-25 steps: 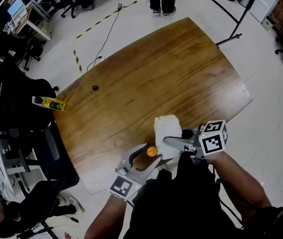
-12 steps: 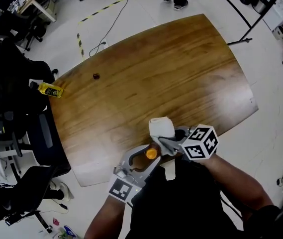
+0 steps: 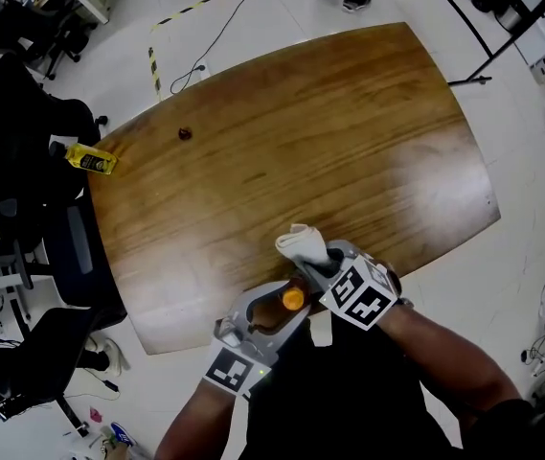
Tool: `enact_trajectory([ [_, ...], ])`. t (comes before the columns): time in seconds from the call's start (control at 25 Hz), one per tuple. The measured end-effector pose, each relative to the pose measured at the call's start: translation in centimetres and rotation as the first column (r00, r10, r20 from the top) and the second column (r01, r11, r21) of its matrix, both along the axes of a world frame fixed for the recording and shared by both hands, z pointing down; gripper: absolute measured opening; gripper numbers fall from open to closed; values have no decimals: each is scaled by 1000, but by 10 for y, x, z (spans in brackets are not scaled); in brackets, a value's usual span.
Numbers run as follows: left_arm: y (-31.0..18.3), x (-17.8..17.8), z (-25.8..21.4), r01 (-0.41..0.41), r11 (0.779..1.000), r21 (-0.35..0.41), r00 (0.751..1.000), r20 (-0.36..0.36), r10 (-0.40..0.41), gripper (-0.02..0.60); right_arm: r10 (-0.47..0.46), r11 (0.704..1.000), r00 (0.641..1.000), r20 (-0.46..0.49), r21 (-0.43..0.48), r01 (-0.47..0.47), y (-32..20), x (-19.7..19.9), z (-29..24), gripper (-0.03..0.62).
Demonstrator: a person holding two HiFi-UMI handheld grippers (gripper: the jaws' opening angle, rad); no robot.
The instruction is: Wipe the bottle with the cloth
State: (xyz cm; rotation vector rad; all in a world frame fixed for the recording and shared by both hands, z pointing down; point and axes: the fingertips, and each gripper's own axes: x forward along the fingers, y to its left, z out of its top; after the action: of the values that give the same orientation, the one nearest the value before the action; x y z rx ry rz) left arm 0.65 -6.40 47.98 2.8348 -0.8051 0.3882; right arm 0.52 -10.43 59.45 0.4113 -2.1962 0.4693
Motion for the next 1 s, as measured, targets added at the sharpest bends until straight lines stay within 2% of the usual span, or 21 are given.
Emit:
enact_trajectory([
  [0.08,0,2,-2,-1,1000,1,1000,0,1,175,-34,999,999,5,-5,34,-2,4,-4,72],
  [0.12,-1,4,-3,-2,1000,2,1000,1,2,175,-8,999,999,46,-37,9,-8,10,-9,72],
  [0.2,-1,7,-6,-7,1000,10,1000,1,7,173,135,982,973,190,-155,-106,-29,22,-29,72],
  [0.24,-1,8,-7,-9,1000,17,1000,-2,9,173,230,957,934,273,-236,-167,-43,28,-43,72],
  [0.32,-1,9,-9,-4,1000,24,1000,-16,5,173,399,881,817,416,-422,-216,-71,29,-76,72],
  [0.36,-1,10,-9,2,1000,24,1000,-26,-2,173,456,838,760,462,-511,-192,-80,25,-90,72],
  [0.4,0,11,-9,8,1000,23,999,-33,-7,173,494,796,718,491,-588,-146,-85,17,-101,72],
  [0.44,0,11,-9,9,1000,24,999,-32,-8,173,512,758,696,503,-645,-91,-86,7,-107,72],
  [0.48,0,11,-9,7,1000,28,1000,-28,-6,173,510,731,696,505,-682,-40,-83,-5,-108,72],
  [0.52,0,11,-9,4,1000,30,1000,-24,-4,173,487,716,716,500,-699,2,-78,-18,-106,72],
  [0.64,-1,11,-11,4,999,33,999,-36,-3,173,343,696,817,463,-710,110,-53,-54,-90,72],
  [0.72,-2,10,-12,5,999,33,999,-45,-4,175,241,659,859,451,-726,197,-37,-69,-84,72],
  [0.8,-2,7,-11,4,999,35,999,-50,-2,173,138,634,887,440,-728,263,-27,-76,-77,72],
  [0.92,-2,4,-8,-2,999,42,999,-52,4,175,-32,625,915,402,-706,332,-13,-82,-55,72],
  [1.0,-2,3,-8,-4,999,49,999,-49,6,175,-142,624,918,371,-686,374,-4,-84,-41,72],
])
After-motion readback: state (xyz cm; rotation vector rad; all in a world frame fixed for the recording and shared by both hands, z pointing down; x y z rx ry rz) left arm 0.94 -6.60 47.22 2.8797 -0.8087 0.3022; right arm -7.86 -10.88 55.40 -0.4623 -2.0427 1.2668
